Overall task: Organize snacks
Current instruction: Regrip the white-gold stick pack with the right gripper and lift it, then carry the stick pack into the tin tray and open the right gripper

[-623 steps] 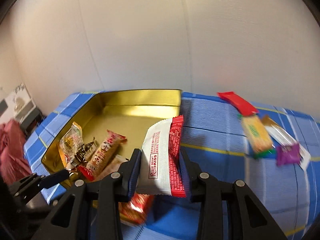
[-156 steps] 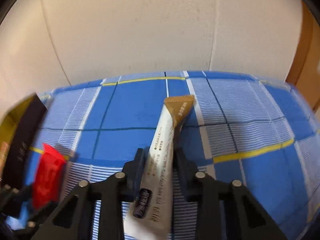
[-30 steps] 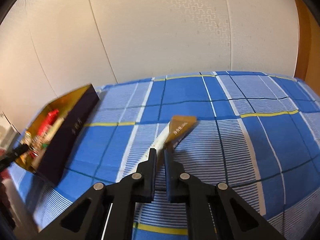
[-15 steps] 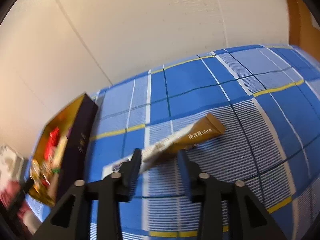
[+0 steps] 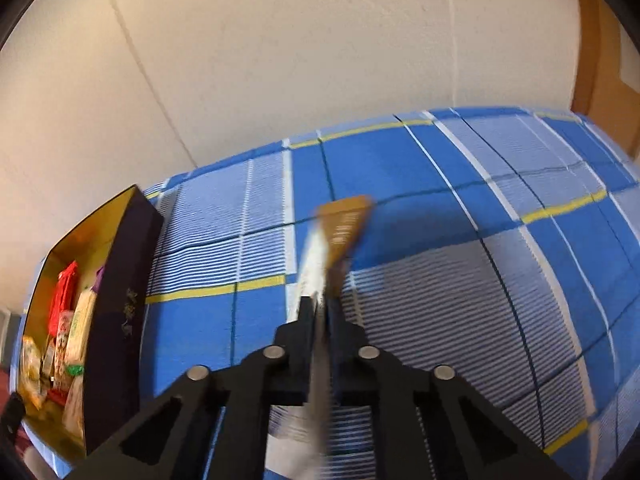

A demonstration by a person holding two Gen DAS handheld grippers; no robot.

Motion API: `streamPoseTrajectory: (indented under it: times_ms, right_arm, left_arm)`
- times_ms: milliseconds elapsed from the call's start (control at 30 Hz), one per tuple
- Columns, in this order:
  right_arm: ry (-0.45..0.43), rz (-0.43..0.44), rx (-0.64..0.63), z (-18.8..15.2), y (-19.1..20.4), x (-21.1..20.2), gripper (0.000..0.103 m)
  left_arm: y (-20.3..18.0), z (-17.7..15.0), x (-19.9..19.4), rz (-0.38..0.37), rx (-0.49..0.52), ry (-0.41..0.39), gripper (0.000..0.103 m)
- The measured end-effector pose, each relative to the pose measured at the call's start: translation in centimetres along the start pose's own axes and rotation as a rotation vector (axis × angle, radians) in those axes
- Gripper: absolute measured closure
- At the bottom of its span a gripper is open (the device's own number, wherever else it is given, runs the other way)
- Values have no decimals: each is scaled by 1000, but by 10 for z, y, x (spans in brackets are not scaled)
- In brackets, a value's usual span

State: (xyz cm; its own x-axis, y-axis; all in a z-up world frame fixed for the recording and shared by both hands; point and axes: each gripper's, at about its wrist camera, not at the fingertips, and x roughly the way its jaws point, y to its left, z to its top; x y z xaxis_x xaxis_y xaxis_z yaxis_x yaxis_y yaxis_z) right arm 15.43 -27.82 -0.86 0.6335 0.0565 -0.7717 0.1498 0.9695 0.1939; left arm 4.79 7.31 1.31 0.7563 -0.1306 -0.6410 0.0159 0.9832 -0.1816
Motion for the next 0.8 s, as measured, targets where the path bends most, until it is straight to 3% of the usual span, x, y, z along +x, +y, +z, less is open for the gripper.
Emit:
streamPoseTrajectory:
  times_ms: [400,500,567,633,700,800]
  right_arm:
    - [-95,47,-120,21,48,-45,103]
    - [-53,-11,-119,18,51,-35,102]
    - [13,4,-96,13,48,-23,100]
    - [64,30,-98,4,50,-13,84]
    - [79,22,-129,-5,58,-8,45]
    - [97,21,-145,-15,70,2,44]
  left_arm:
    - [7,-3,-3,-18,-33,2,56]
    - [9,-4,-4,-19,-36,1,56]
    - [9,-4,-6,-19,-39,-3,56]
    - [10,-4,-7,-21,-45,-4,56]
    - [9,-4,-7,-22,-46,-2,56]
    - [8,-6,-6,-26,-44,4,56]
